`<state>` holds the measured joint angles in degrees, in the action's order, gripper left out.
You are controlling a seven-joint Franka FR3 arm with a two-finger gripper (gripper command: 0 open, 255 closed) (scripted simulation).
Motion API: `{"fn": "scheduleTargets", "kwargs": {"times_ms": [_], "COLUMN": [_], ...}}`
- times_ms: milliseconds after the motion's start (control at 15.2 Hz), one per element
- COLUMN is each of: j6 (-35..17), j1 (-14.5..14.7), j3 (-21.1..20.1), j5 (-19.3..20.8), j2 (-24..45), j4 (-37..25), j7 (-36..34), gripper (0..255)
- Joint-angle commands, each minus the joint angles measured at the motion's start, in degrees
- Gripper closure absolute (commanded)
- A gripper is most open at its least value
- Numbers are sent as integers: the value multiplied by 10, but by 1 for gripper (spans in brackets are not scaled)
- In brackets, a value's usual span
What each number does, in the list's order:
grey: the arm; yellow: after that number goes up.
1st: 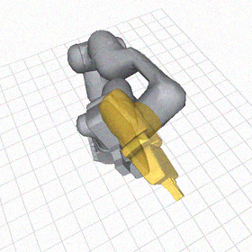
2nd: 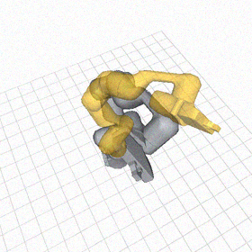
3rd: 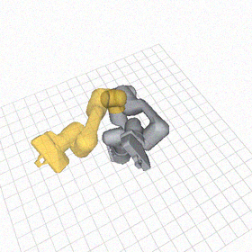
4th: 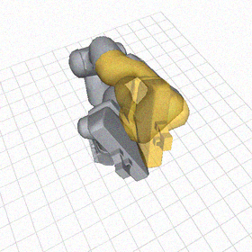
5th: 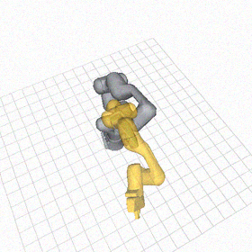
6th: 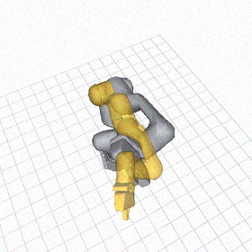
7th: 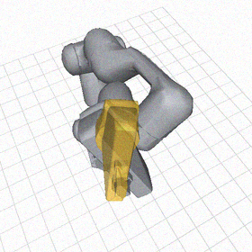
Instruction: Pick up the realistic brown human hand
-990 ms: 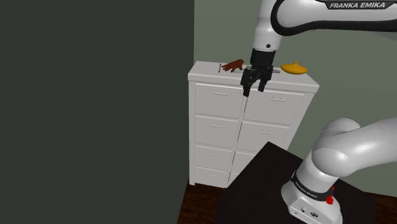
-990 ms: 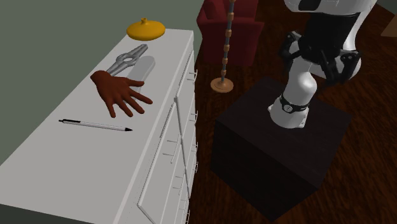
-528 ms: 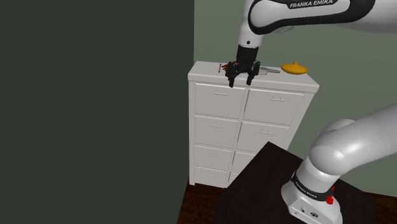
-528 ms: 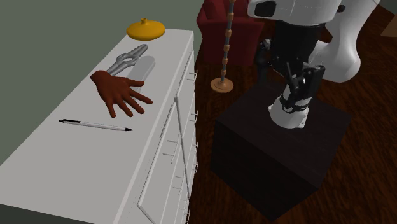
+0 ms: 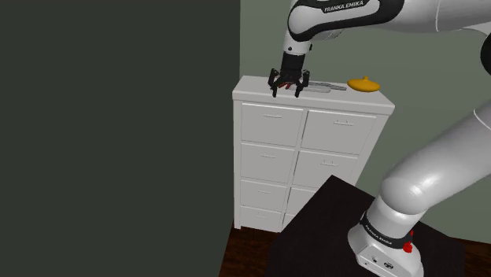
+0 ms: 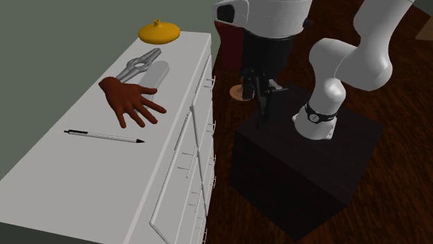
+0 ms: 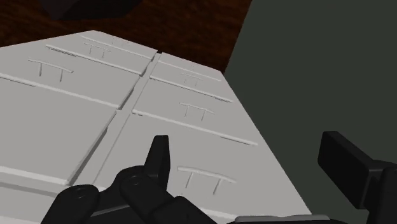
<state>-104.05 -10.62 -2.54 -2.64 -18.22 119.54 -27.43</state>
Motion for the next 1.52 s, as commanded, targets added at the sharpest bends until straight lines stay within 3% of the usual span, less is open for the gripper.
{"fn": "scheduleTargets", "kwargs": {"times_ms": [0, 726, 1452], "j6": [-9, -18, 20], "j1": [-12, -62, -117], "j3": [5, 43, 97], "j5": [6, 23, 12], "j2": [41, 216, 383], "j4": [-38, -232, -462], "j7": [-23, -136, -231], "gripper": [0, 0, 0]}}
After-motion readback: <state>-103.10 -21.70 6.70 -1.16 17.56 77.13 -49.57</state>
